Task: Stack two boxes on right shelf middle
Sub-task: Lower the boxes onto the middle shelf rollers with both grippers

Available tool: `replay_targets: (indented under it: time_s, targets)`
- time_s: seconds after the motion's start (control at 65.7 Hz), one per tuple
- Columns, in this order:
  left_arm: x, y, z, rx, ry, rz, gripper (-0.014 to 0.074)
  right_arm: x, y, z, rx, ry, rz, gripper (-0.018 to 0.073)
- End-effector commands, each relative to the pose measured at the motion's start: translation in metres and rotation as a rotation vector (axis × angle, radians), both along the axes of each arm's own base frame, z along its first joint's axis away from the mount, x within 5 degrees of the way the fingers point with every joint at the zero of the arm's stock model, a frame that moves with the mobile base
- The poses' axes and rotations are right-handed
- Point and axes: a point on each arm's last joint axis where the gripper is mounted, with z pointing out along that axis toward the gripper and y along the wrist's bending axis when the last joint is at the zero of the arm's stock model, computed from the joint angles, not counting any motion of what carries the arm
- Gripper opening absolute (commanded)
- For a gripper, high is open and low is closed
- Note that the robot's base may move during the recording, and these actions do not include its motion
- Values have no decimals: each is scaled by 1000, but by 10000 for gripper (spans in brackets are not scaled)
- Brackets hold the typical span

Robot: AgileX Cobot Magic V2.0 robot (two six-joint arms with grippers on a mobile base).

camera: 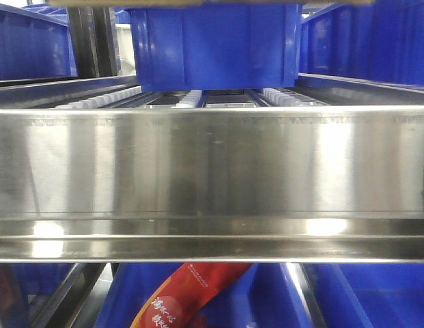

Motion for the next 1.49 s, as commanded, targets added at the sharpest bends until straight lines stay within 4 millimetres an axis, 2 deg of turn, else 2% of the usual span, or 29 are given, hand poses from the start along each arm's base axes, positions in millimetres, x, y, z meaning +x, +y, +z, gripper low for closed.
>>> replay_targets:
  time_s: [0.0, 0.228, 0.381, 0.457, 0.533, 0.594, 0.701, 0.792, 0.853, 1.02, 1.112, 1.249, 1.34, 1.416, 1.477]
  targets:
    - [4, 3, 0, 28, -49, 20, -111, 2, -2, -13, -34, 75, 1, -153]
    - [17, -1, -46, 76, 108, 17, -111, 13, 3, -45, -38, 182, 10, -153]
    - [22, -2, -70, 101, 190, 15, -111, 16, 4, -50, -43, 200, 10, -148]
    - [22, -2, -73, 104, 201, 15, -85, 17, 4, -51, -42, 200, 10, -98]
    - [22, -2, -73, 104, 201, 15, 8, 17, 4, -51, -42, 200, 10, 17]
    - [22, -2, -73, 104, 201, 15, 127, 17, 4, -51, -42, 200, 10, 148]
    - [22, -2, -73, 104, 201, 15, 396, 17, 4, -50, -37, 187, 8, 407]
    - [21, -2, -72, 102, 197, 15, 627, 18, 4, -48, -32, 170, 6, 531]
    - [20, -2, -71, 102, 195, 14, 589, 17, 4, -45, -26, 153, 3, 568]
    - [9, 1, -60, 87, 163, 12, 490, 9, 2, -33, -2, 79, -3, 526]
    - [-2, 5, -50, 77, 129, 13, 486, 0, -1, -22, 15, 23, -8, 491]
    - [-30, 12, -27, 52, 52, 13, 484, -22, -7, -5, 35, -47, -9, 400]
    - [-51, 20, -16, 55, 2, 23, 449, -39, -12, 1, 42, -75, -8, 259]
    - [-70, 29, -17, 83, -12, 43, 357, -54, -16, -1, 48, -96, -13, 62]
    - [-89, 36, -18, 92, -51, 53, 245, -67, -21, -5, 50, -129, -23, -73]
